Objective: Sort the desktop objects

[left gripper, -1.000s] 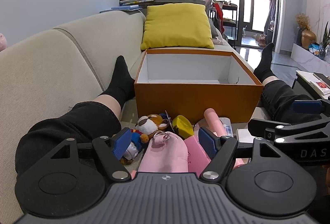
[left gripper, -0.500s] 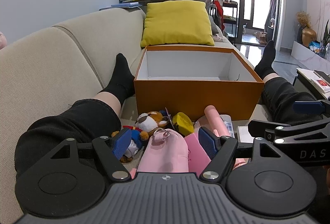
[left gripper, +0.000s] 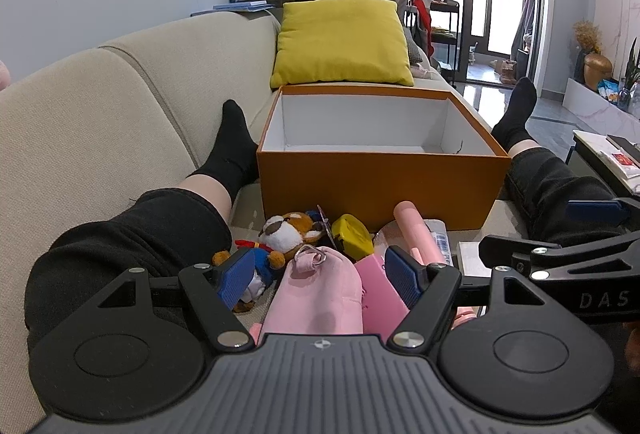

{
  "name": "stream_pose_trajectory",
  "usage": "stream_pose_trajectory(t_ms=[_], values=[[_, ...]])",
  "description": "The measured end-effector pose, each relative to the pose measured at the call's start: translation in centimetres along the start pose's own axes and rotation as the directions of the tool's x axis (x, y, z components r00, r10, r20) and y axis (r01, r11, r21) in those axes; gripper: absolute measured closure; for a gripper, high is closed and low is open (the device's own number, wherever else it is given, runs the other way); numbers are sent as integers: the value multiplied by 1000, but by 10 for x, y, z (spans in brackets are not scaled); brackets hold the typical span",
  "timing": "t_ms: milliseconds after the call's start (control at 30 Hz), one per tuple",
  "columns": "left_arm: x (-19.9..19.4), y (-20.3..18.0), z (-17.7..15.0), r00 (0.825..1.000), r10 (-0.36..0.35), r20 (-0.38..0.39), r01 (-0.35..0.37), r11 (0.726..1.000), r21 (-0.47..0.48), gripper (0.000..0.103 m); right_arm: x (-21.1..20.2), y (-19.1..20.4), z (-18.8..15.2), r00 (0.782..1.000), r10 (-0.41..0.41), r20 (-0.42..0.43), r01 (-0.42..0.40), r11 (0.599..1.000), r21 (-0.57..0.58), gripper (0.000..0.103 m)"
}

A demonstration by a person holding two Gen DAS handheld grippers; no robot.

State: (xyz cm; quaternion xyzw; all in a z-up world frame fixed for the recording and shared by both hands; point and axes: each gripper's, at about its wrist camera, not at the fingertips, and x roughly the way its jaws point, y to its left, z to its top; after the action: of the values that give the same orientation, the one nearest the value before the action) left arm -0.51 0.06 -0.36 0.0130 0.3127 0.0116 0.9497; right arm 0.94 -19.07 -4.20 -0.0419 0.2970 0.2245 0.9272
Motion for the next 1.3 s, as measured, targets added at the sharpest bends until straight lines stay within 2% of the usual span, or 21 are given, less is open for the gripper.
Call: stream_pose_trajectory(t_ms=[133, 200, 233, 367, 467, 667, 733, 833, 967, 1133, 1300], values=[[3, 2, 0, 1000, -17, -13, 17, 1000, -7, 19, 6, -2, -1, 1000, 6, -24, -5, 1000, 7, 2], [7, 2, 0, 999, -37, -29, 36, 999, -10, 24, 9, -4, -1, 999, 9, -32, -9, 1000, 10, 5], [9, 2, 0, 998, -47, -40, 46, 999, -11, 31, 11, -4, -1, 999, 7, -40, -7, 1000, 11, 13], [21, 0, -1, 994, -74, -86, 74, 997, -2, 49, 24, -8, -3, 995, 14, -98, -12, 1000, 23, 30], [29, -1, -2, 989, -92, -120, 93, 996, 1, 59, 34, -10, -5, 990, 25, -139, -21, 999, 34, 39], [47, -1, -3, 979, -87, -185, 92, 995, 22, 59, 55, 0, 0, 977, 107, -186, -107, 994, 13, 49], [53, -3, -5, 974, -81, -209, 93, 995, 45, 59, 63, 7, 1, 970, 136, -203, -141, 990, -9, 56], [61, -7, -9, 969, -72, -235, 94, 992, 86, 55, 72, 13, 2, 964, 146, -220, -156, 987, -31, 60], [70, -9, -11, 962, -78, -260, 112, 987, 119, 55, 81, 11, 4, 958, 160, -238, -171, 985, -27, 60], [67, 1, 1, 968, -58, -243, 99, 983, 156, 55, 83, 15, 15, 953, 212, -215, -222, 975, -25, 60], [68, 11, 6, 959, -43, -281, 106, 971, 215, 55, 97, 33, 23, 919, 302, -253, -313, 950, -3, 60]])
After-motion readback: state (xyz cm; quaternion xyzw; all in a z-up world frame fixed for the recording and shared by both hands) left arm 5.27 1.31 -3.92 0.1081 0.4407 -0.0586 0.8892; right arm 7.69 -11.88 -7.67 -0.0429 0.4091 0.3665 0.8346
